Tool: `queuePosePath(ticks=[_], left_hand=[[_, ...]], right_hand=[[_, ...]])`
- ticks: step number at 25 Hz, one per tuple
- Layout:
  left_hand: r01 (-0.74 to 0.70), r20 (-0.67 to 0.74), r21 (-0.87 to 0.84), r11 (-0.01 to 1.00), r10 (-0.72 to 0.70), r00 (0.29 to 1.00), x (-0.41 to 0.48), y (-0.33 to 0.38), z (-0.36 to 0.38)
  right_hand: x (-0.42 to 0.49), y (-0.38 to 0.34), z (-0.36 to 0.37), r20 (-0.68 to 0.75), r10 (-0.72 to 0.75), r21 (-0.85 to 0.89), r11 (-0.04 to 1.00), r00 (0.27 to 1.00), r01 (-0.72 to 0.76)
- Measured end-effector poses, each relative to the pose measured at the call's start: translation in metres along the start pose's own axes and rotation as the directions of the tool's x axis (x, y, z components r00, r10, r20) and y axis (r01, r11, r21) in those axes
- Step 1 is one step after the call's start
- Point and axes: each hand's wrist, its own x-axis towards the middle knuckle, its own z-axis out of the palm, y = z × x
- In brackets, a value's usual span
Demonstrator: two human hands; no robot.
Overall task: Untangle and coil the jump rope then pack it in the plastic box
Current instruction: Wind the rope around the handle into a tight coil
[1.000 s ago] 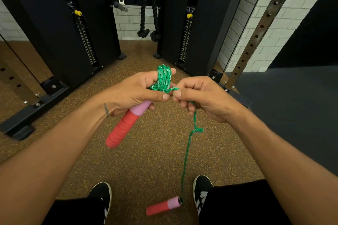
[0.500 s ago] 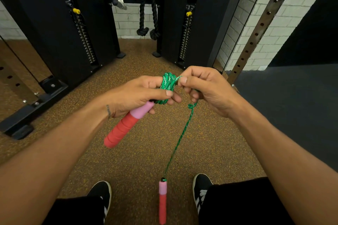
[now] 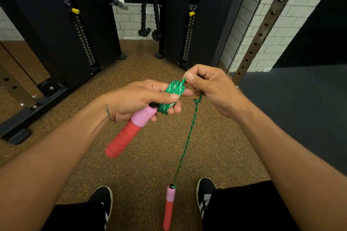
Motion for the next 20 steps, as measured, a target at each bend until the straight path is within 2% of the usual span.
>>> queuePosePath(ticks=[4,7,9,11,13,15,17,20], left_hand=[[-0.030,0.156,-0.206,0.978,0.063,0.986,-0.003,0.002,-0.001],[-0.112,0.165,-0.380,0.918,0.186,0.969,-0.005,0.003,0.000],[-0.187,0.086,-0.440,0.878,0.248,0.965,-0.005,0.006,0.002],[-0.283,-0.051,-0.505,0.816,0.299,0.953,-0.004,0.012,0.002],[-0.378,-0.229,-0.509,0.773,0.301,0.926,-0.004,0.020,-0.003],[-0.407,-0.391,-0.420,0.811,0.242,0.888,-0.004,0.023,-0.005],[-0.370,-0.499,-0.333,0.867,0.171,0.850,-0.003,0.020,-0.004],[-0.292,-0.525,-0.283,0.913,0.107,0.844,0.001,0.016,0.002]], right_hand=[[0.003,0.007,0.002,0.118,0.074,0.147,0.985,0.990,-0.091],[0.005,0.012,0.009,0.162,0.143,0.212,0.961,0.976,-0.176],[0.005,0.015,0.012,0.208,0.210,0.216,0.943,0.955,-0.254],[0.002,0.018,0.014,0.286,0.318,0.122,0.923,0.904,-0.364],[-0.003,0.021,0.020,0.355,0.375,0.010,0.915,0.856,-0.404],[-0.005,0.021,0.027,0.382,0.377,-0.045,0.920,0.844,-0.390],[-0.005,0.017,0.033,0.379,0.379,-0.082,0.923,0.844,-0.377],[-0.005,0.014,0.035,0.390,0.395,-0.165,0.919,0.832,-0.359]])
